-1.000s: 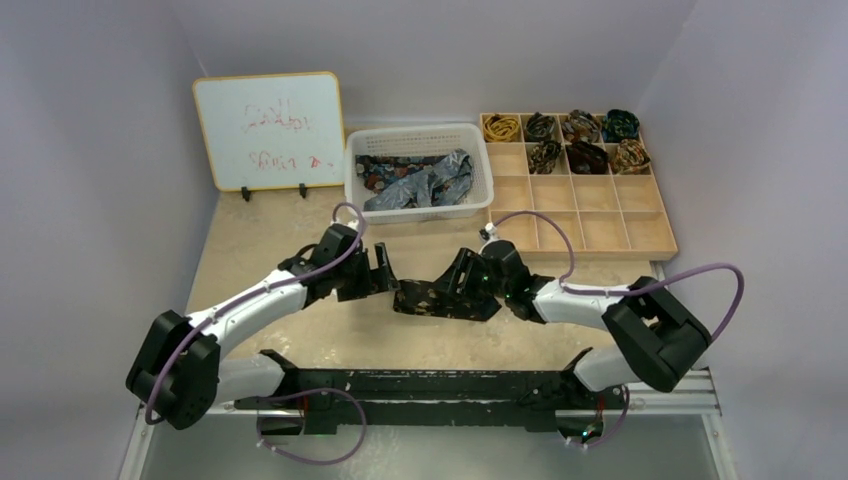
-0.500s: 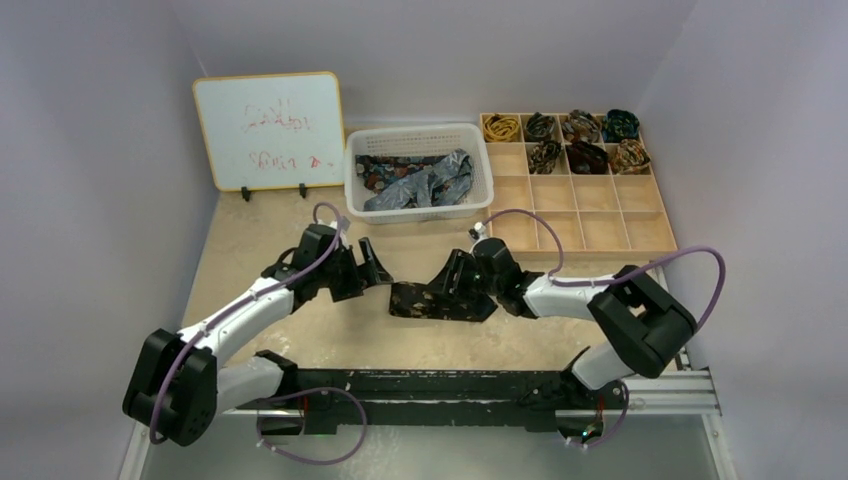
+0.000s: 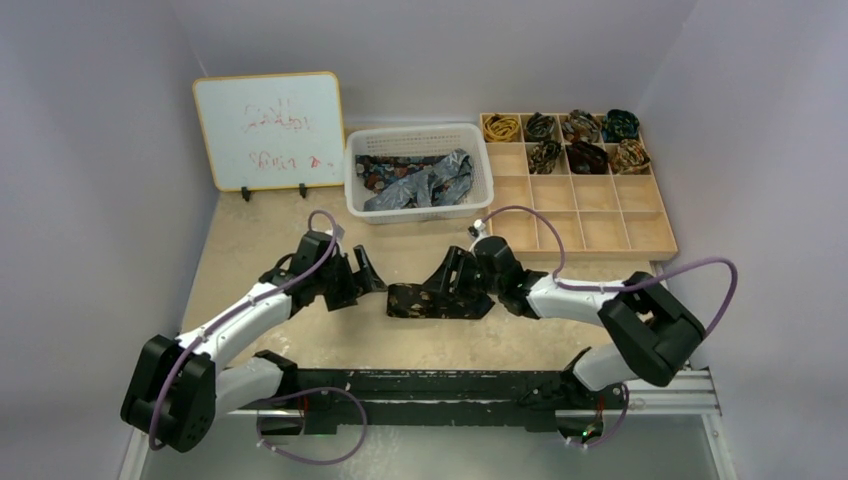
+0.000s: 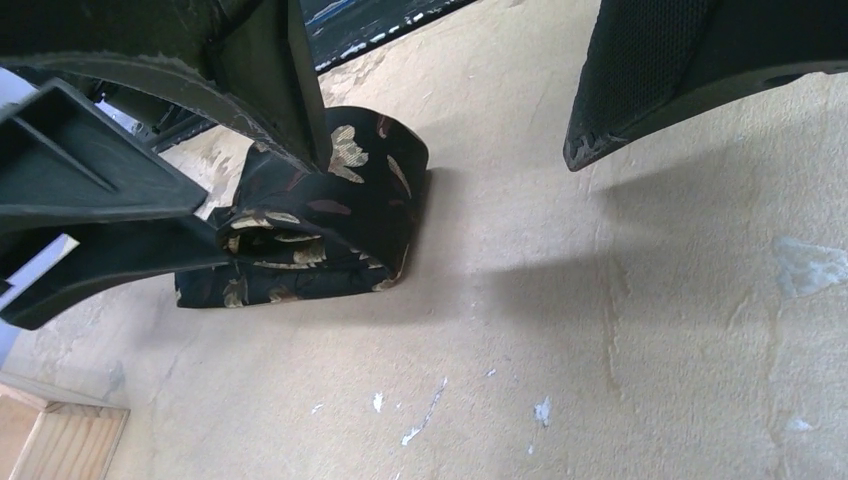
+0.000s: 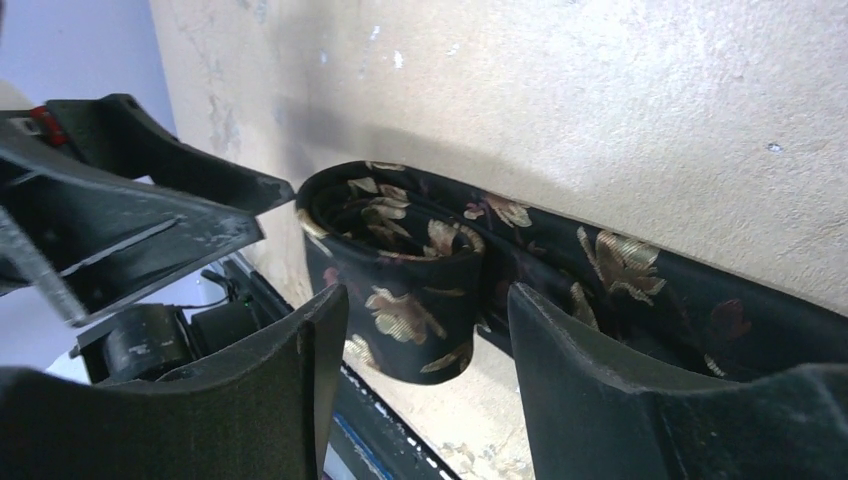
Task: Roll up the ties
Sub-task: Roll the tie at the center of the board.
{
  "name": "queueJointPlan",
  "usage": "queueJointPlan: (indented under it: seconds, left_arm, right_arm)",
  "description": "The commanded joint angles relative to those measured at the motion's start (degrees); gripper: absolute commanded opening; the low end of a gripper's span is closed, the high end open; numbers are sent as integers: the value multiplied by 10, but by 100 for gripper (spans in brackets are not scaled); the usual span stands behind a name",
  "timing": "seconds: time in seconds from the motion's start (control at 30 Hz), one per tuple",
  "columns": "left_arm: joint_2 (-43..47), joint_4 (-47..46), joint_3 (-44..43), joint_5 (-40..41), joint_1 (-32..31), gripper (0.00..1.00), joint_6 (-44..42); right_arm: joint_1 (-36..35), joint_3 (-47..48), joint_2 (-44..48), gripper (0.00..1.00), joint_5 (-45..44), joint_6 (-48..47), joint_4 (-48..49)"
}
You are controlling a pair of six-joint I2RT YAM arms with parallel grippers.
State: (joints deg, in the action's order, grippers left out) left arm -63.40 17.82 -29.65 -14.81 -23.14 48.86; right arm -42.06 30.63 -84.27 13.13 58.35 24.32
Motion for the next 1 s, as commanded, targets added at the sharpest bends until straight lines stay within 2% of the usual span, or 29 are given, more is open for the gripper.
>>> queueJointPlan:
  seconds: [0.0, 0.23, 0.53, 0.63, 0.87, 0.97]
  left_arm:
    - [17, -21, 14, -14, 5, 84, 2]
    - [21, -42, 20, -42, 5, 84, -16]
    - [-18, -88, 23, -96, 5, 84, -35]
    - [-25, -96, 25, -105, 5, 84, -35]
    - [-30, -100, 35, -106, 5, 84, -26]
    - [-29, -101, 38, -106, 5, 84, -21]
  right_arm:
    - [-3, 20, 35, 64, -10, -33, -29]
    - [-4, 7, 1, 59, 28, -15, 15]
    - [-5, 0, -39, 43, 26, -14, 23]
    - [-4, 4, -48, 41, 25, -14, 17]
    - [-5, -13, -57, 39, 37, 8, 77]
    - [-5, -12, -52, 39, 40, 10, 64]
